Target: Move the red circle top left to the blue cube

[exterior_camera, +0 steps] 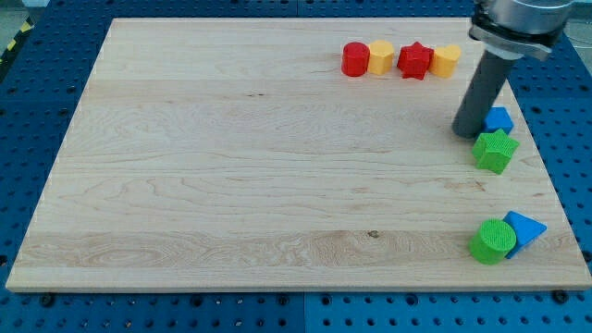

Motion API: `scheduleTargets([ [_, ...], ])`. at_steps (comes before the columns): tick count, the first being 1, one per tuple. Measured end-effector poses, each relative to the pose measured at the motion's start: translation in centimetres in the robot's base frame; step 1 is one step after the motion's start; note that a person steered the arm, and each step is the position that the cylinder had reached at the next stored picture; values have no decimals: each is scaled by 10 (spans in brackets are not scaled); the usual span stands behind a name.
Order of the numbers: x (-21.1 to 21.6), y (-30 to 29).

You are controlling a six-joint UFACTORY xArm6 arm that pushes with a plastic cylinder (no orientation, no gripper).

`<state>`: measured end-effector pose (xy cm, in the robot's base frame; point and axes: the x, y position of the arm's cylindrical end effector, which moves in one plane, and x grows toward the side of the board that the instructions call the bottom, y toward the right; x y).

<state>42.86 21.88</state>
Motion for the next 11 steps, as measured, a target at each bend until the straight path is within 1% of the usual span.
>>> scheduleTargets([
  [1,0,-23],
  [2,-13,-90],
  [3,-42,-162],
  [4,-97,-203],
  [5,-164,-192],
  [6,-167,-164],
  [7,-114,-126],
  [8,-87,-101],
  [9,-92,-140],
  [10,-86,-177],
  [11,-63,-154],
])
